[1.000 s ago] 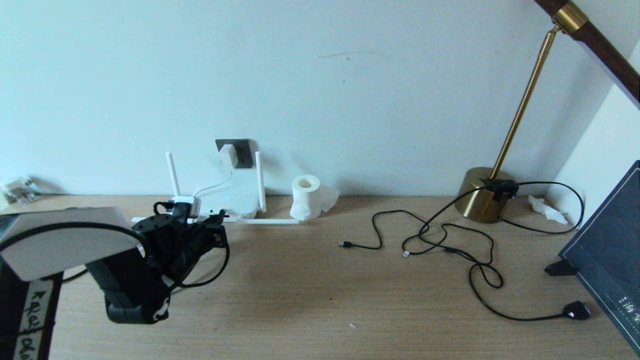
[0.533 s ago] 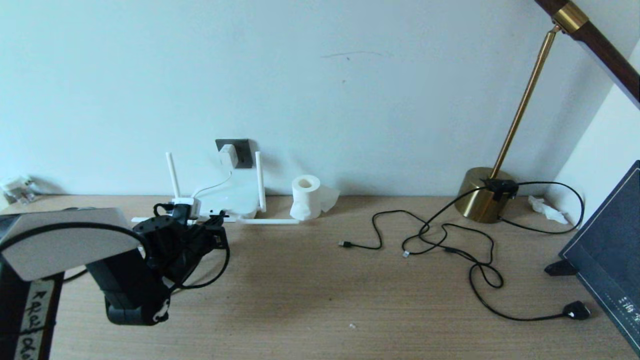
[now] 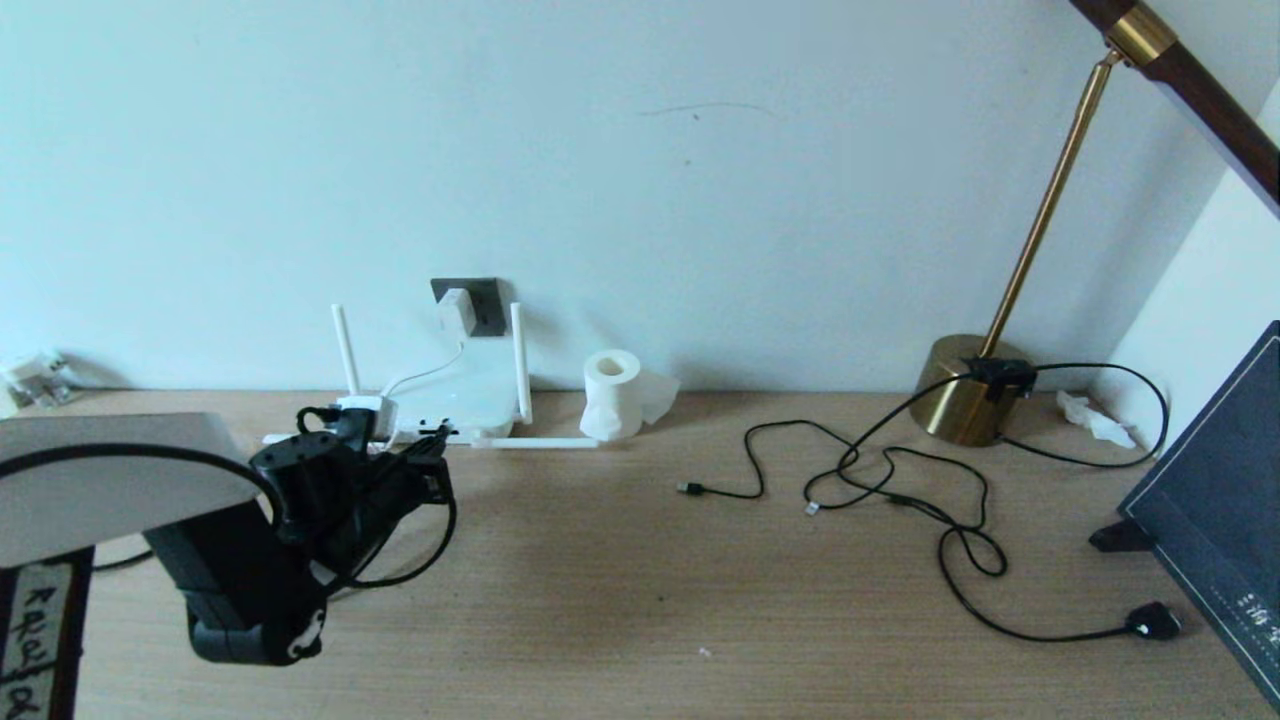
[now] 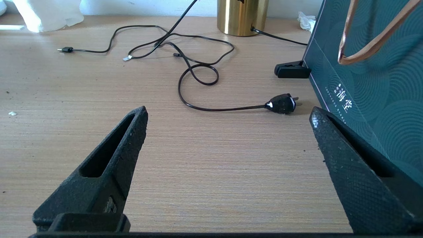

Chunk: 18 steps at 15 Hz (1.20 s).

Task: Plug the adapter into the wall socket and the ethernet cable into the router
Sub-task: Plug cable into router interface

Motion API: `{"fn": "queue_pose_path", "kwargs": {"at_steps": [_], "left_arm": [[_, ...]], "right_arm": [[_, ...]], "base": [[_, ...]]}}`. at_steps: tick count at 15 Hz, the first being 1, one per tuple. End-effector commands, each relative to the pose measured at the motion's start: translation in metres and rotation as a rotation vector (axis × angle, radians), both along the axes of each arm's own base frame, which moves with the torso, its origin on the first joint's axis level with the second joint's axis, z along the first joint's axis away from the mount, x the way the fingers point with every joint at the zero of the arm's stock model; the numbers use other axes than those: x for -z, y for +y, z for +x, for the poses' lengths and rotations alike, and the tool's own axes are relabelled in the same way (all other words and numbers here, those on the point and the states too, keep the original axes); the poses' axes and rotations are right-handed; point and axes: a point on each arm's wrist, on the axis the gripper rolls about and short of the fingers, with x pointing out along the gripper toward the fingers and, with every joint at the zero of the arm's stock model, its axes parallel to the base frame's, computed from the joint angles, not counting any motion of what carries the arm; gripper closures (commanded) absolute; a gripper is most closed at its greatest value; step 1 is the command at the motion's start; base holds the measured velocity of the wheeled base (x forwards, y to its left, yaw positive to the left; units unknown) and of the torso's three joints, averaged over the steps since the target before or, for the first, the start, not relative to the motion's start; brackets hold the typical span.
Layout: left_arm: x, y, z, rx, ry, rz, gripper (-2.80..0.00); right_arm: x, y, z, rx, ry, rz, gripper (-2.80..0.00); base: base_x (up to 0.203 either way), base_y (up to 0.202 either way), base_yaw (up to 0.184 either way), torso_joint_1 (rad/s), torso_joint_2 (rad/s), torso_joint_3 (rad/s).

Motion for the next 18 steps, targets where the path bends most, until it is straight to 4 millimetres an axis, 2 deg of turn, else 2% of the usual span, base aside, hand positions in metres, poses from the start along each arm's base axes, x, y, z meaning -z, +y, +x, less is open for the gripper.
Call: {"fn": "queue_pose_path", "kwargs": {"at_steps": [1, 18], "left_arm": [[-0.007, 0.001, -0.003, -0.001, -0.019, -0.002, 0.00], [0.012, -0.001, 0.002, 0.001, 0.025, -0.014, 0.00]], "right_arm": [[0.000, 0.000, 0.000, -0.001, 0.002, 0.000, -2.80], [0.000, 0.000, 0.000, -0.001, 0.002, 0.000, -2.80]], "base": [[0.000, 0.000, 0.000, 0.000, 0.00, 0.000], [0.000, 0.000, 0.000, 0.000, 0.00, 0.000]]}}
